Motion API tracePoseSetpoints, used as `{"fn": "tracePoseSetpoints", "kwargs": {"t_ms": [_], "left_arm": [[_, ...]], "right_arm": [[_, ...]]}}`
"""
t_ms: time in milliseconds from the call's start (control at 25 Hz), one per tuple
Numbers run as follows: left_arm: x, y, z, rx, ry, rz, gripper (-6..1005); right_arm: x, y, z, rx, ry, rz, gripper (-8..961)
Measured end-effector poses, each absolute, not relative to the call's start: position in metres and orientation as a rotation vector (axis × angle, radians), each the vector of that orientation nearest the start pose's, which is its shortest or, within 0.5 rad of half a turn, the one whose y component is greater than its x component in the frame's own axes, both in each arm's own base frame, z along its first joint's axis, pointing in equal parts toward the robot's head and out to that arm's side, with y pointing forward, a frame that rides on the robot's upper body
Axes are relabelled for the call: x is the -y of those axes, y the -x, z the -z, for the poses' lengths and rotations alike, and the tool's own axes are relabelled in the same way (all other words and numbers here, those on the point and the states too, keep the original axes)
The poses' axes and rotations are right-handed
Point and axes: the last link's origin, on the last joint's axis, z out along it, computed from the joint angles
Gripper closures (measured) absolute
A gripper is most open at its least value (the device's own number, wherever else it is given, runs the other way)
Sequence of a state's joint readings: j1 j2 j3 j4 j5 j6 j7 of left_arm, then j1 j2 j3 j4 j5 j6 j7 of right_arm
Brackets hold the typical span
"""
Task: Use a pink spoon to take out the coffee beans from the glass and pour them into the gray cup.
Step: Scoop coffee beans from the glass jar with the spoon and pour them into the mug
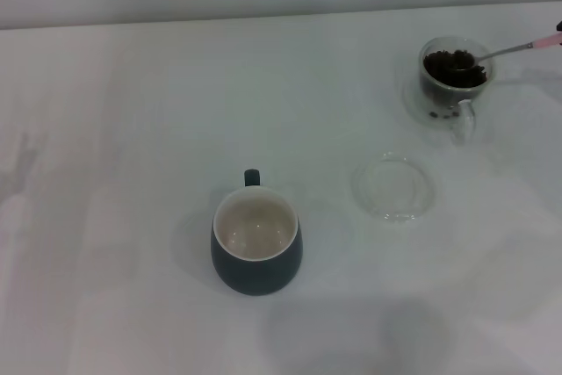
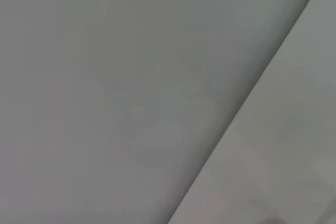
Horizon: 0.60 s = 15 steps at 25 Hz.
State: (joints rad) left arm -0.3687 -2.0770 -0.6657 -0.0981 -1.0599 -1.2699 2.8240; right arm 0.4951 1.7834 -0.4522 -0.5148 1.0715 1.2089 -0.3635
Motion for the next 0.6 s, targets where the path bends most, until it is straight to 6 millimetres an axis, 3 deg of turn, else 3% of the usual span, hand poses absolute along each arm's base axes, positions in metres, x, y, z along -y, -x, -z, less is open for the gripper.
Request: {"fn": "tracePoseSetpoints", "kwargs": {"t_ms": [600], "left_arm": [[-0.3048, 0.3522, 0.0003, 0.668, 1.494, 0.791, 101]], "right_arm": [[-0.3571, -0.3728, -0.1493, -2.179, 1.299, -1.039, 743]]}}
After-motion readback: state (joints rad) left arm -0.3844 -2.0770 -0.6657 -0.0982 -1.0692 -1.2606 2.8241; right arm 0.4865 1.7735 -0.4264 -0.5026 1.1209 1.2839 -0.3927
